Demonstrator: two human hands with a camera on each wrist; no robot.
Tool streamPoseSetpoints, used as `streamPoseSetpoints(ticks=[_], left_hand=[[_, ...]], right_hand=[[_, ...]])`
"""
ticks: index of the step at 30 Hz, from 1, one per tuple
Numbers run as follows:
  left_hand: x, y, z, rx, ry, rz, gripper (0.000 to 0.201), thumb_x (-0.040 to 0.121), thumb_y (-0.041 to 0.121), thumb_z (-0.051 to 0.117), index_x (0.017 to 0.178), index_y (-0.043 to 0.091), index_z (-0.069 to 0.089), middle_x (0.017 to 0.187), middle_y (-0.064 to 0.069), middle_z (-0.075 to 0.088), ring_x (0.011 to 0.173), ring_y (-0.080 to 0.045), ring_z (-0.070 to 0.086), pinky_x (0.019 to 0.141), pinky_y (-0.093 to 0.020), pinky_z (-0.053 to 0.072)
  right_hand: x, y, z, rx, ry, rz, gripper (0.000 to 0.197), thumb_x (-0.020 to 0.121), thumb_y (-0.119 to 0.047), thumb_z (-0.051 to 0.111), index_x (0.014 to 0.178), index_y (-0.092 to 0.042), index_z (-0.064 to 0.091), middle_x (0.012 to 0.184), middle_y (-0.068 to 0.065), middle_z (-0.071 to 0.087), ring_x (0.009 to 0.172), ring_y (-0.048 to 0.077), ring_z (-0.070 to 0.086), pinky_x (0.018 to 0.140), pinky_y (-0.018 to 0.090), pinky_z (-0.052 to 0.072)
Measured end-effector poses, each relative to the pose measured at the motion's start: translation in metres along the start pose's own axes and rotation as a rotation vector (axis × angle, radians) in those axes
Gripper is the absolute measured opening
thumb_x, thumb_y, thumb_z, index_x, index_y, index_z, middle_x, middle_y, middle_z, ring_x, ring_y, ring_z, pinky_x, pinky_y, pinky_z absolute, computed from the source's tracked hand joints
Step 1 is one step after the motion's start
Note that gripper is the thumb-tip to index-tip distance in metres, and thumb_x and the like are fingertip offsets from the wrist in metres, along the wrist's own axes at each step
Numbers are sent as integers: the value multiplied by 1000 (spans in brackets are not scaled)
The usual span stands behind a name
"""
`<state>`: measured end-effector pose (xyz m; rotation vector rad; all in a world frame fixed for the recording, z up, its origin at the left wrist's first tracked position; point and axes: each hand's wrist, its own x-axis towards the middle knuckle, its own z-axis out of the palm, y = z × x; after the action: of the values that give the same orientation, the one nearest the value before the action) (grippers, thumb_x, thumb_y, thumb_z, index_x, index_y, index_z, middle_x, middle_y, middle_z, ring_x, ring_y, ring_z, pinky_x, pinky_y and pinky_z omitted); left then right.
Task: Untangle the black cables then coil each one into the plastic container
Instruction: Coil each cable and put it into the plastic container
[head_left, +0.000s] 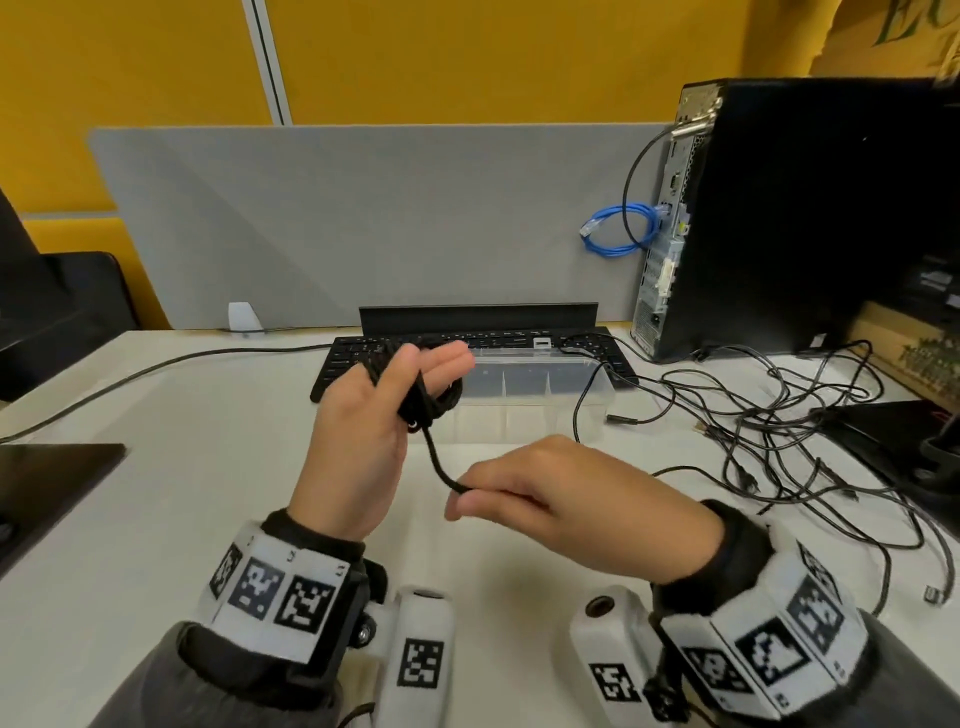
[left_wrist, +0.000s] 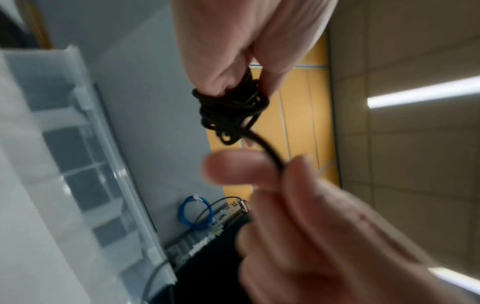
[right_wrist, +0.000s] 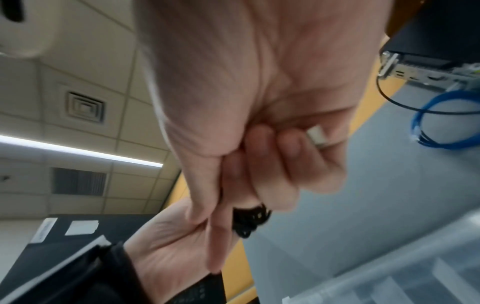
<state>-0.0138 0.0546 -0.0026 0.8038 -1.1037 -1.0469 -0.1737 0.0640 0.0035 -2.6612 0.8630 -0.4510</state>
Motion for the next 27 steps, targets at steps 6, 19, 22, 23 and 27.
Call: streamPoseSetpoints(ticks=[6, 19, 22, 23, 27], left_hand=[[-14, 4, 8, 613, -463, -249, 72, 97, 46, 14, 76, -1, 65, 59, -8, 64, 50, -1, 51, 47, -5, 33], [-12, -1, -5, 814, -156, 354, 49, 85, 47, 39, 41, 28, 52, 40, 9, 51, 39, -6, 47, 41, -10, 30], [-12, -4, -4, 714, -45, 493, 39, 83, 45, 49, 53, 27, 65, 49, 7, 61, 43, -9, 56, 41, -15, 38], [-11, -5, -2, 649, 8, 480, 37, 80, 46, 52, 56, 21, 66, 50, 2, 61, 41, -11, 55, 41, -19, 41], [-1, -8, -4, 139, -8, 264, 33, 68, 39, 63, 89, 15, 58, 70, 5, 66, 70, -8, 63, 69, -19, 50]], right_hand=[[-4, 3, -10, 52, 303, 42, 37, 83, -45, 60, 113, -41, 39, 59, -17, 53, 63, 5, 55, 62, 24, 48], [11, -12, 1, -173, 259, 179, 64, 69, -64, 64, 115, -22, 48, 51, -13, 29, 48, 7, 33, 46, 19, 20], [13, -11, 1, -110, 311, 185, 54, 73, -59, 64, 112, -24, 54, 48, -11, 30, 44, 6, 33, 46, 20, 21], [12, -9, 1, -51, 325, 177, 48, 74, -56, 65, 107, -23, 57, 47, -11, 33, 44, 7, 36, 47, 20, 23], [11, 13, 4, 456, 474, 213, 20, 80, -36, 69, 81, -18, 60, 46, -12, 50, 42, 5, 43, 45, 17, 29]])
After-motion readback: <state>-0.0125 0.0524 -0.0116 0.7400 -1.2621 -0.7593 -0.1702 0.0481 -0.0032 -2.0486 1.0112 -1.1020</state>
